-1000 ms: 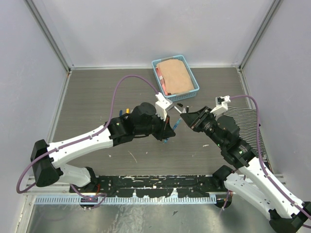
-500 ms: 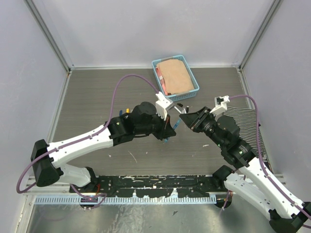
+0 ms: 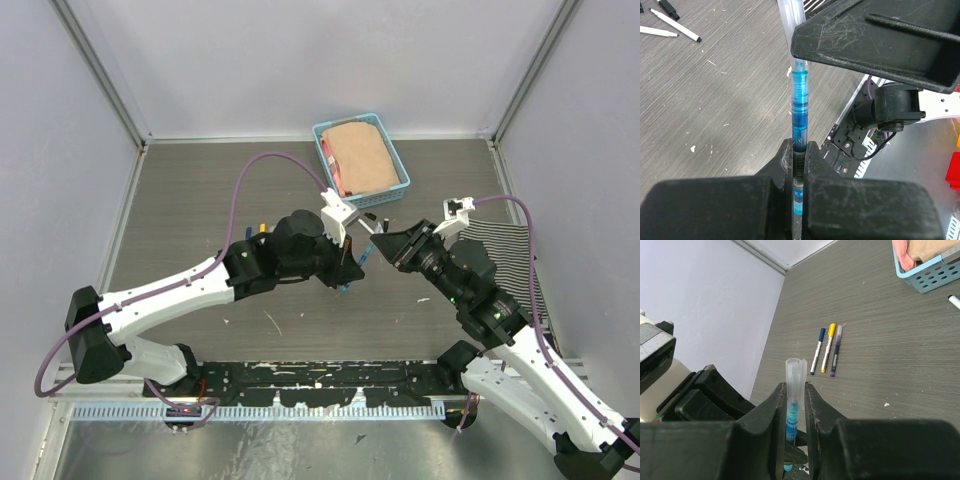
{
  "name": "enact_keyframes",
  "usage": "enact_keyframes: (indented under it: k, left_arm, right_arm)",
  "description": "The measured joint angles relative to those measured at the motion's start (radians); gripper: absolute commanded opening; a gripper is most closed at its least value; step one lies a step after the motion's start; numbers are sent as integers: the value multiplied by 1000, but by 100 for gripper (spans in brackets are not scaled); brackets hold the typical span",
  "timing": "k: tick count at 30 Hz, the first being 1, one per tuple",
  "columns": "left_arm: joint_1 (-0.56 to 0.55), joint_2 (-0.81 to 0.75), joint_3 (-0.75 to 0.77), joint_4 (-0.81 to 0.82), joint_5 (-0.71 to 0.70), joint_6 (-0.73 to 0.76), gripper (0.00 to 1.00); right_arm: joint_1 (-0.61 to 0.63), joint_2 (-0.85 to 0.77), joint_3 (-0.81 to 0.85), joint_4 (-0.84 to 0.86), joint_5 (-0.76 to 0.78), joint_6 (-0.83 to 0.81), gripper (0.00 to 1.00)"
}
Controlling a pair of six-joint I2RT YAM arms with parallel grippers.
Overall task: Insert the pens into the pen caps
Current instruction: Insert the pen cap onto the pen.
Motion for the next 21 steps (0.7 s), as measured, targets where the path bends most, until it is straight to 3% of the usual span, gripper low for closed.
enact_keyframes:
  k: [21]
  left_arm:
    - [-6,6,11,31,-60,-84,0]
  right_arm:
    - [-13,3,-29,96,0,-3,19]
